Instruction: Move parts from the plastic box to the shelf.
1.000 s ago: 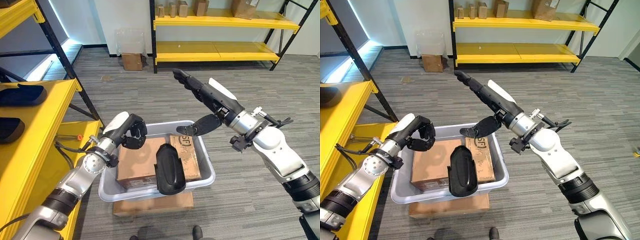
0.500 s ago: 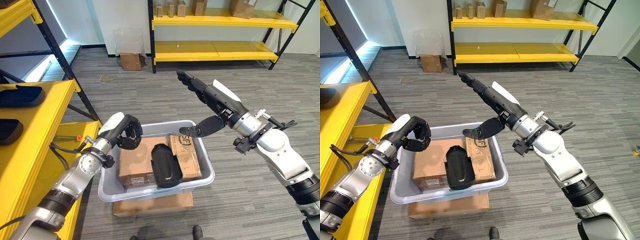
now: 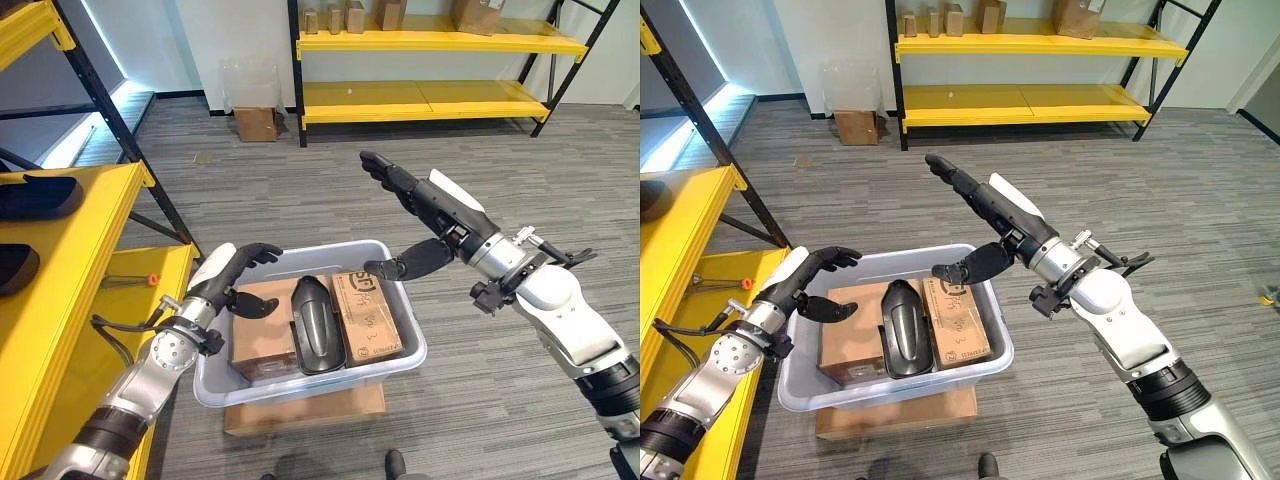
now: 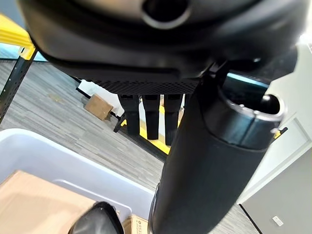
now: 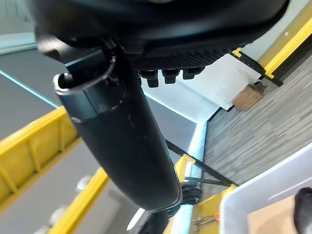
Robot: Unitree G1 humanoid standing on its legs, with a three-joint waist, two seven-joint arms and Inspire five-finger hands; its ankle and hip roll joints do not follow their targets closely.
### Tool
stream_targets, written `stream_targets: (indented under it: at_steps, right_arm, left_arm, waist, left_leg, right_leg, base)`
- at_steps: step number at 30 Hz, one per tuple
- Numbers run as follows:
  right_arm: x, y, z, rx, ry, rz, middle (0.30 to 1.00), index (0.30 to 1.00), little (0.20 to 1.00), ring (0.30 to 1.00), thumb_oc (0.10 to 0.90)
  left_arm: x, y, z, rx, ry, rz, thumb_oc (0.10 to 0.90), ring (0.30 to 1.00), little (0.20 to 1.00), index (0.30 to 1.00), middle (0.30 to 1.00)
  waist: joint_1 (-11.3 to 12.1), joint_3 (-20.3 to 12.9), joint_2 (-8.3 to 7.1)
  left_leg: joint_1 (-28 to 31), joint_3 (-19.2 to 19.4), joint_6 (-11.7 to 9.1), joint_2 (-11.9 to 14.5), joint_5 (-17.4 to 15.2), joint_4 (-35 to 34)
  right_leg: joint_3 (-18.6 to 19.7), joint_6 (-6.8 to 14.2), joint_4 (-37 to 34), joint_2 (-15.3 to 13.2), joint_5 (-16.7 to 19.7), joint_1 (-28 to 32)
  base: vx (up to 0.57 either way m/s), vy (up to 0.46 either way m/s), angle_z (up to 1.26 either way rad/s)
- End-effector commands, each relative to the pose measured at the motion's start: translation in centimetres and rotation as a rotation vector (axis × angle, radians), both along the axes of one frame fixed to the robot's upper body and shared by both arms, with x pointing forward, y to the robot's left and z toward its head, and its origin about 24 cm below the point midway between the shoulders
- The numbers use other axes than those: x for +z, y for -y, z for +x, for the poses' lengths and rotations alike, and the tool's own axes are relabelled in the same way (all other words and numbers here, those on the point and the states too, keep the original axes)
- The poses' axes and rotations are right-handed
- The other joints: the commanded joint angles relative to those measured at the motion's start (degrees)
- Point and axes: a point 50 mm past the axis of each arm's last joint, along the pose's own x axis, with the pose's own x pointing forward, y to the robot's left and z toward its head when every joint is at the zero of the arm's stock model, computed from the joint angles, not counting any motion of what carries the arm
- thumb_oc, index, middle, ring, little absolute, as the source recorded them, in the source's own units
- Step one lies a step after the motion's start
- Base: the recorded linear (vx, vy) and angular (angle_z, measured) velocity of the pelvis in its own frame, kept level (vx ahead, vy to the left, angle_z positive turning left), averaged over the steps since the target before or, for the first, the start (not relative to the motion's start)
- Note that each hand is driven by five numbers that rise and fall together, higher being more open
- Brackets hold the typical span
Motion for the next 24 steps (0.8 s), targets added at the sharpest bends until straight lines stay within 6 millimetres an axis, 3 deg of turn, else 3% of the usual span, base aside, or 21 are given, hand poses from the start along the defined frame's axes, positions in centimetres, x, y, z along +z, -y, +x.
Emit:
stream_targets:
  at_steps: [1,9,17,24]
  right_arm:
    - [4.3,0.9,-0.9,-0.011,0.244,-0.01,1.0,1.0,1.0,1.0,0.9]
    - [4.3,1.7,-0.8,-0.057,0.263,-0.117,1.0,1.0,1.0,1.0,0.9]
    - [5.7,2.5,-0.7,-0.136,0.392,-0.33,1.0,1.0,1.0,1.0,0.9]
    - [6.7,1.5,-0.5,-0.12,0.494,-0.501,1.0,1.0,1.0,1.0,0.9]
  left_arm:
    - [5.6,-0.3,0.9,-0.015,0.261,-0.038,0.9,1.0,1.0,1.0,1.0]
    - [4.5,-0.2,-0.4,0.013,0.258,-0.075,0.9,1.0,1.0,1.0,1.0]
    - [4.2,-0.2,-1.7,0.024,0.279,-0.088,0.9,1.0,1.0,1.0,1.0]
    - [3.1,-0.2,-2.5,0.05,0.26,-0.119,0.9,1.0,1.0,1.0,1.0]
  waist:
    - [0.9,-6.1,-2.13]
    - [1.7,-4.7,-2.52]
    - [3.0,-2.8,-2.57]
    - [4.4,0.3,-2.41]
  left_leg:
    - [-2.4,-2.0,-1.8,4.4,2.2,-0.6]
    - [-3.5,-2.6,-1.8,4.4,2.5,-0.6]
    - [-4.8,-3.2,-1.8,4.2,3.1,-0.6]
    - [-6.8,-4.1,-1.6,3.9,4.1,-0.6]
  right_leg:
    - [-1.1,2.6,1.1,-2.6,-6.9,3.6]
    - [-1.5,2.4,1.3,-2.5,-7.2,3.0]
    - [-2.4,2.3,2.1,-2.7,-7.4,2.3]
    - [-3.0,2.0,4.2,-2.8,-8.0,0.2]
  base:
    - [0.0,0.0,0.0]
    - [0.0,0.0,0.0]
    - [0.0,-0.003,0.02]
    - [-0.03,-0.007,0.02]
